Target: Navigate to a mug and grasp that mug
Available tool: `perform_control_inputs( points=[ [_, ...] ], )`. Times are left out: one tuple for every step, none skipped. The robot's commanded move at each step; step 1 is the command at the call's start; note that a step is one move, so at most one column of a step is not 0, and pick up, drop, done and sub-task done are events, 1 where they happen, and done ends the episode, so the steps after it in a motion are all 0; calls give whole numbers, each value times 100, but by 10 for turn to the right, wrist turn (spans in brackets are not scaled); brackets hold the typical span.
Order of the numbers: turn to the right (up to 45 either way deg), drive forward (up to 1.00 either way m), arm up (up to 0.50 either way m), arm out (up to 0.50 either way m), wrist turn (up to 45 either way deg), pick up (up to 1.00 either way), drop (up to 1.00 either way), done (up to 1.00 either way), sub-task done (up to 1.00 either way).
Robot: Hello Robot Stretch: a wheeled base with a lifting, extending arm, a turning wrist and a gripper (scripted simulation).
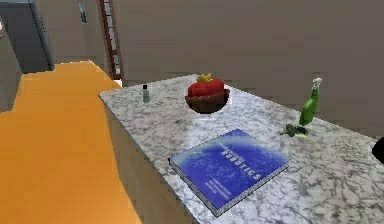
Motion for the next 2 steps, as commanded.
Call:
perform_control_inputs(
  points=[
    [0,0,0,0,450,0,0,0,0],
    [0,0,0,0,450,0,0,0,0]
  ],
)
